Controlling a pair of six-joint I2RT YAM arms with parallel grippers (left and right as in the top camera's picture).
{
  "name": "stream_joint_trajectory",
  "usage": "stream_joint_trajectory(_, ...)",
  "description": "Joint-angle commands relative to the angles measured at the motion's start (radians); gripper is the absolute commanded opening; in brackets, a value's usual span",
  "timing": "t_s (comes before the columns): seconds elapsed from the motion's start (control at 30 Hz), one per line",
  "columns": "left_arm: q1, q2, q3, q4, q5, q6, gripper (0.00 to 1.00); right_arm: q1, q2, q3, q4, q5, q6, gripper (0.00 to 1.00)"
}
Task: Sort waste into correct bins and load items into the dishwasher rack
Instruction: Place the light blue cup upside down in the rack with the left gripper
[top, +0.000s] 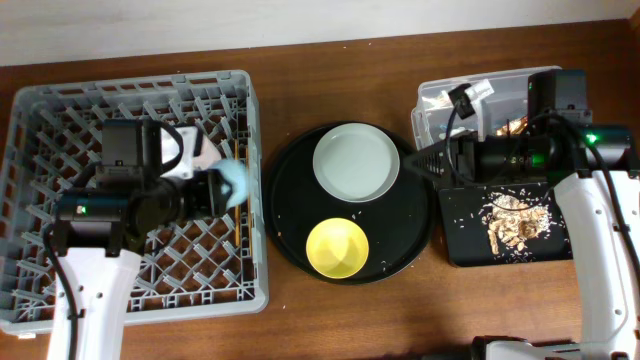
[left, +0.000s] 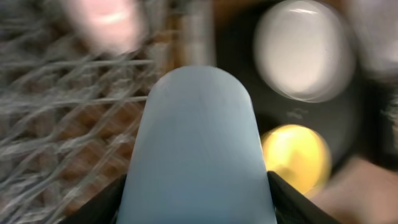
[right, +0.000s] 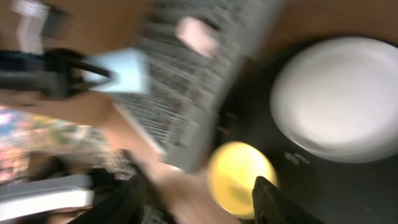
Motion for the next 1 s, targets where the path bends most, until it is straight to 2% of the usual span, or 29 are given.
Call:
stream_joint_trajectory(0.0,0.005,0.000,-0.016,-0.040,-0.396,-0.159,0.41,-0.004,-0.007,0.008,-0.042,0.336,-0.003,0.57)
stream_joint_trajectory(0.17,0.005,0.056,-0.130,0.064,-0.395,-0.177,0.41,-0.004,-0.007,0.008,-0.065,0.407,-0.003,0.57)
stream_joint_trajectory(0.33,0.005,0.148,-0.139,0.179,-0.394,-0.177,0.41,-0.004,-0.007,0.008,-0.080,0.407,-0.003,0.57)
stream_joint_trajectory(0.5,0.004,0.247,-0.139,0.218,-0.383,-0.177,0.41,-0.004,-0.007,0.008,-0.083,0.407,-0.003,0.57)
stream_joint_trajectory(0.6,0.004,0.277,-0.139,0.226,-0.383,-0.177,0.59,-0.004,-0.007,0.008,-0.083,0.407,-0.003,0.57)
stream_joint_trajectory(0.63,0.004,0.279,-0.139,0.234,-0.368,-0.177,0.76,-0.004,-0.007,0.008,-0.083,0.407,-0.003,0.58)
stream_joint_trajectory(0.7,0.004,0.279,-0.139,0.249,-0.342,-0.177,0.85,-0.004,-0.007,0.008,-0.083,0.407,-0.003,0.64)
stream_joint_trajectory(0.83,0.004,0.272,-0.123,0.255,-0.342,-0.176,0.87,-0.004,-0.006,0.008,-0.083,0.411,-0.003,0.99)
stream_joint_trajectory(0.97,-0.027,0.196,-0.100,0.216,-0.325,-0.176,0.77,-0.004,-0.006,0.008,-0.082,0.461,-0.003,0.99)
